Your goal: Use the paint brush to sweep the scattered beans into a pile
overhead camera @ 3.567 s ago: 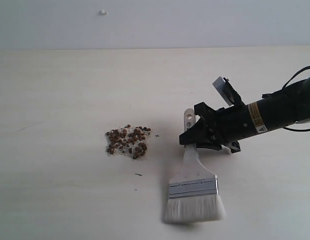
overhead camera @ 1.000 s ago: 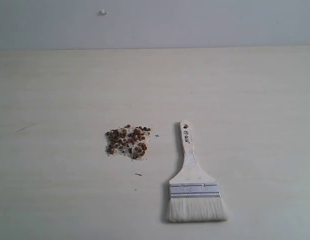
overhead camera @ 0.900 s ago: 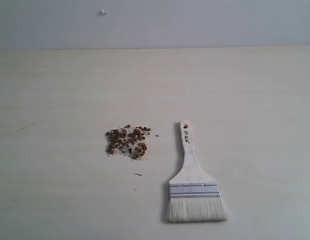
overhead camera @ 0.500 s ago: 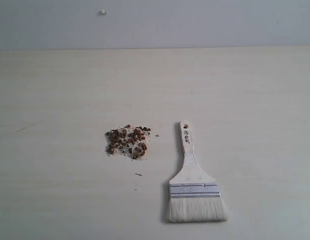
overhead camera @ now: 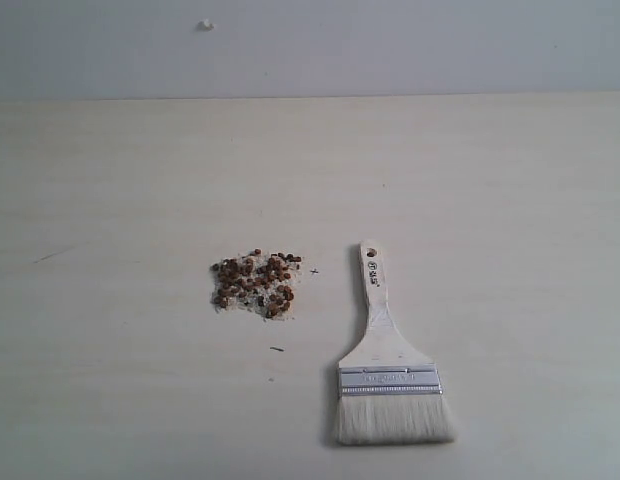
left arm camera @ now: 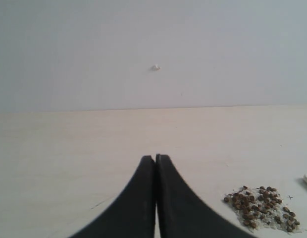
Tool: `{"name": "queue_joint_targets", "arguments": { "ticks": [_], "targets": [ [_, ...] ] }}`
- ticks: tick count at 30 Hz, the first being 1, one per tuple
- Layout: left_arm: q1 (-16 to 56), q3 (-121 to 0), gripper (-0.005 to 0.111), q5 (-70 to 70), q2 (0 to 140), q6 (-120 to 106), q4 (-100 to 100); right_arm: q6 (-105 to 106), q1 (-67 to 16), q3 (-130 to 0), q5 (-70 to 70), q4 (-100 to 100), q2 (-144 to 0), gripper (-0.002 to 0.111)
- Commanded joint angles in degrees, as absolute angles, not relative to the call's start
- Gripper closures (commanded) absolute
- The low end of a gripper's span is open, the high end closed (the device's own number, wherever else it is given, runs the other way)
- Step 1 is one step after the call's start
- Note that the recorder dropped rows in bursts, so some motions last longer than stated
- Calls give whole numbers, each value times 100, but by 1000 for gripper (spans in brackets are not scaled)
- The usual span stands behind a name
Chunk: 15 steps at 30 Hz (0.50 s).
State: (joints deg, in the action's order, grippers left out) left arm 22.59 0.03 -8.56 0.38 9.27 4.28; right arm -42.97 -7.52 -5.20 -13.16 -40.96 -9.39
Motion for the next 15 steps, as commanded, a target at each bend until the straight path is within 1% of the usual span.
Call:
{"name": "queue_joint_targets", "arguments": {
  "ticks": [1,6,12,15],
  "targets": [
    [2294,0,107,-840,0,942,426,-2793,-736,-391,-1339,-2917,-505,108],
    [2294,0,107,-840,0,942,426,-2562,-736,-121,-1376,-2905,0,108],
    [2294,0,107,-863,0,942,426,-2573,-722,0,-1395,-3045,0,108],
    [2294,0,107,-863,0,942,426,-2533,-722,0,-1698,-3032,0,108]
  ]
}}
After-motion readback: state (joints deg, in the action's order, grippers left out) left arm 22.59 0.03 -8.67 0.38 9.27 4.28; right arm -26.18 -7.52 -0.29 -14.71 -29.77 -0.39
